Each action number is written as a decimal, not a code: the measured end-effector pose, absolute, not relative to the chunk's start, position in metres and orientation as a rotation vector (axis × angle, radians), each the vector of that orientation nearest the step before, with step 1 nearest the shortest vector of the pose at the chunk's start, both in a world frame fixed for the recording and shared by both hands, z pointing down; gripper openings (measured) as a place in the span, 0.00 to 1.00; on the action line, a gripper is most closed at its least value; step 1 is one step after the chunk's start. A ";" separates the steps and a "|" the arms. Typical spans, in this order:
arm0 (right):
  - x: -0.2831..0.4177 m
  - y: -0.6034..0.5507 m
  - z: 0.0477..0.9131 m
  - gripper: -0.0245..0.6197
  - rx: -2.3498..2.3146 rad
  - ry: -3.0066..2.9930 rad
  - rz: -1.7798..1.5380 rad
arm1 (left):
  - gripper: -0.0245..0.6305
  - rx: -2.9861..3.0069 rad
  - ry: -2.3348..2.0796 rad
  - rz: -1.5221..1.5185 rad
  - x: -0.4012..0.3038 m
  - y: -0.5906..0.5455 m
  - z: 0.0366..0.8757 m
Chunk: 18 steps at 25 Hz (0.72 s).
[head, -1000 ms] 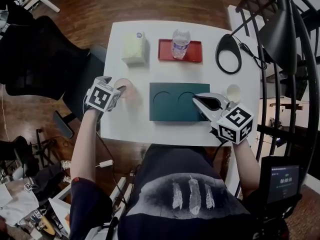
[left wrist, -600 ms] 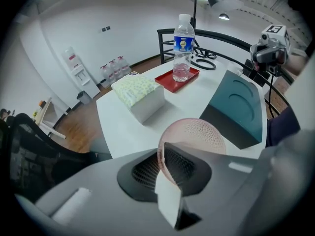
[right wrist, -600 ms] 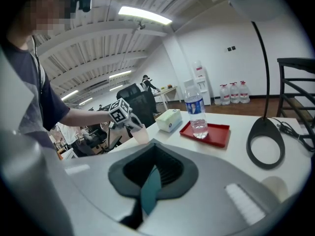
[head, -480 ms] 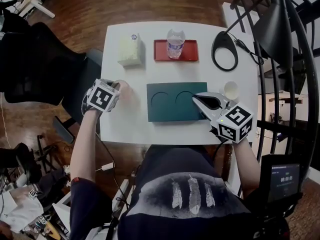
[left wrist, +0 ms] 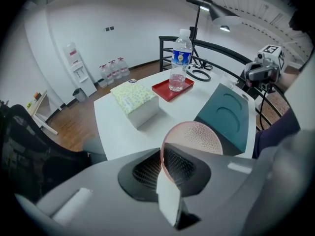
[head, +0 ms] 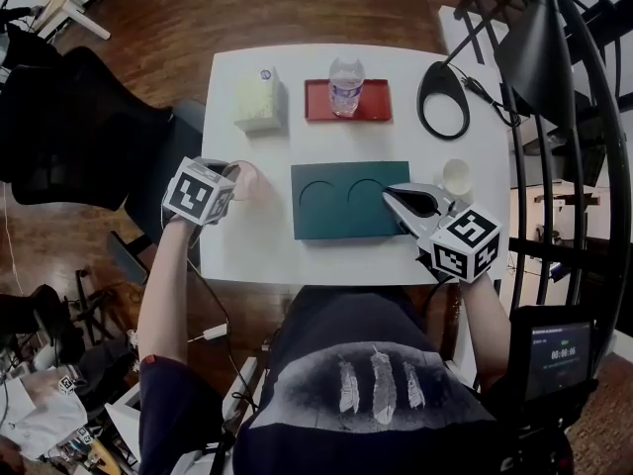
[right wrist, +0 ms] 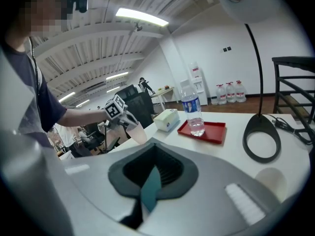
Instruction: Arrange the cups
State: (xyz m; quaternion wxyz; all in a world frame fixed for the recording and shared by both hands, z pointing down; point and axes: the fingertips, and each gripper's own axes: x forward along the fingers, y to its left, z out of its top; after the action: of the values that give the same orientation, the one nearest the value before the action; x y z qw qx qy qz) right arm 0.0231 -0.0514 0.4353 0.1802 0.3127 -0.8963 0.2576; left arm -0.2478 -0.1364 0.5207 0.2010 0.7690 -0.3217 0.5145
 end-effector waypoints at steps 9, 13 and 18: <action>0.034 -0.046 0.423 0.04 0.923 -2.546 0.723 | 0.09 2.372 -0.808 1.268 -0.188 -0.131 0.438; 0.038 -0.049 0.419 0.04 0.964 -2.553 0.724 | 0.09 2.452 -0.691 1.232 -0.155 -0.123 0.409; 0.051 -0.044 0.418 0.04 1.010 -2.545 0.732 | 0.09 2.497 -0.536 1.253 -0.118 -0.103 0.404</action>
State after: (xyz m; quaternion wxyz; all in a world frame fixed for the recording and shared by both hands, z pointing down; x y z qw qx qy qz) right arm 0.0514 -0.0442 0.4179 0.1530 0.3522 -0.8874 0.2552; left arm -0.1177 -0.1027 0.4043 0.1478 0.8680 -0.1865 0.4358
